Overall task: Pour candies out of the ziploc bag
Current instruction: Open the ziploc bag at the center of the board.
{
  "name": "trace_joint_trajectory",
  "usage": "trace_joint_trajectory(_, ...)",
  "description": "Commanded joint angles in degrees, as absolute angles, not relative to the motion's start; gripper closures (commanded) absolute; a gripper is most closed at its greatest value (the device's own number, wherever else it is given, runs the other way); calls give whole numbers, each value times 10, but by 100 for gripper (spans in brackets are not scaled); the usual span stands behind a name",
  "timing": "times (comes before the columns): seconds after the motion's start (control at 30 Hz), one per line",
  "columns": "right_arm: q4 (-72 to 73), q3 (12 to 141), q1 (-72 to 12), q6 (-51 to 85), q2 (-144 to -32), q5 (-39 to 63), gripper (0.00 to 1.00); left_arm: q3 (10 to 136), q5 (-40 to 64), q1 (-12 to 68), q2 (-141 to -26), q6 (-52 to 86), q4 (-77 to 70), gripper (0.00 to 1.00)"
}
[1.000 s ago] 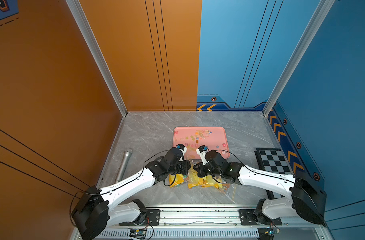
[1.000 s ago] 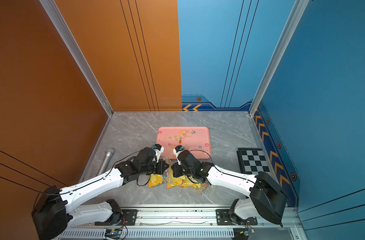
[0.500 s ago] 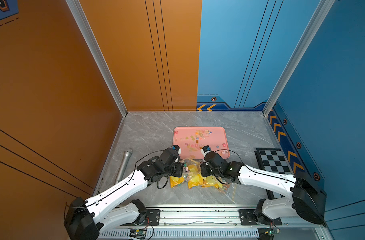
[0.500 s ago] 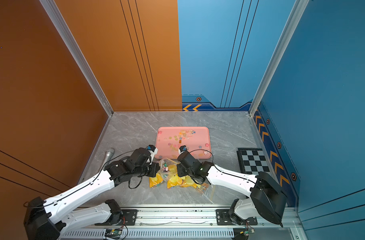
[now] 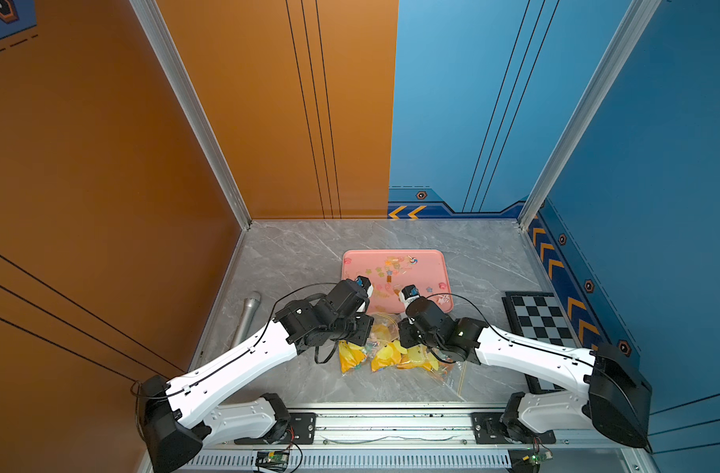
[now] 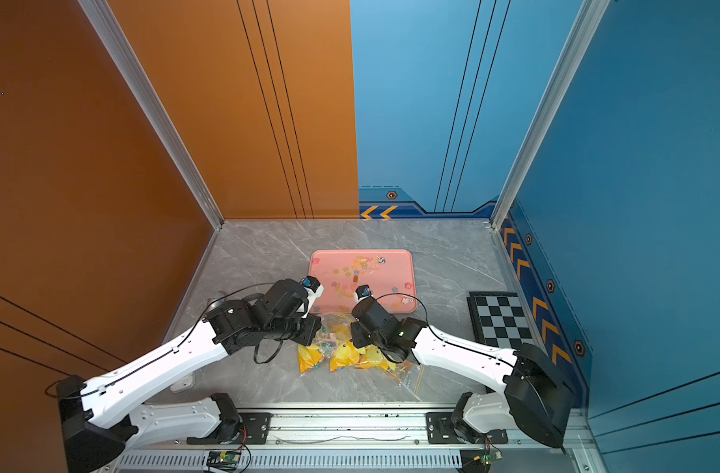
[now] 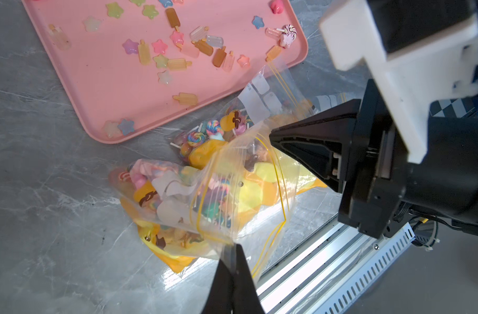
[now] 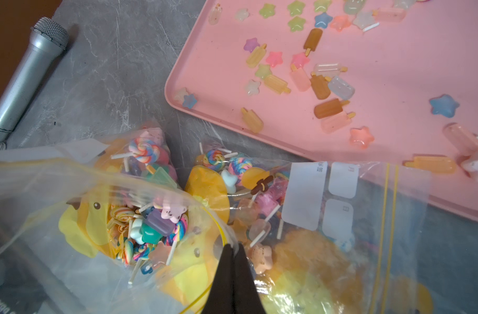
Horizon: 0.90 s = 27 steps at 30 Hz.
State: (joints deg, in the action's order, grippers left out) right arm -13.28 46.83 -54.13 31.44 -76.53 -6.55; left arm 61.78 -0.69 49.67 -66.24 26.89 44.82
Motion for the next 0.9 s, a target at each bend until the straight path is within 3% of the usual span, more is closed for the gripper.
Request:
trace_joint_trajectory(0.0,-154,481,-543,307,-747,-84,87,631,-27,504,-667,255,467,100)
trace_joint_trajectory(0.1,-159,480,-539,307,-724,-83,66,628,-29,504,-670,258,467,100)
trace_joint_trajectory(0.2,-162,479,-532,304,-697,-78,57,630,-36,502,-670,263,465,100)
trace_joint_trajectory(0.27,-164,480,-527,302,-683,-74,52,629,-40,501,-668,262,459,95)
trace_joint_trajectory(0.37,-169,483,-520,300,-665,-61,45,623,-40,493,-659,270,444,51)
trace_joint_trajectory(0.47,-169,488,-519,296,-652,-32,39,610,-37,477,-634,285,425,35)
trace_joint_trajectory(0.63,-166,501,-514,295,-648,25,33,553,-15,423,-566,314,379,25)
trace_joint_trajectory(0.87,-144,515,-511,324,-686,108,32,427,70,299,-498,386,319,22)
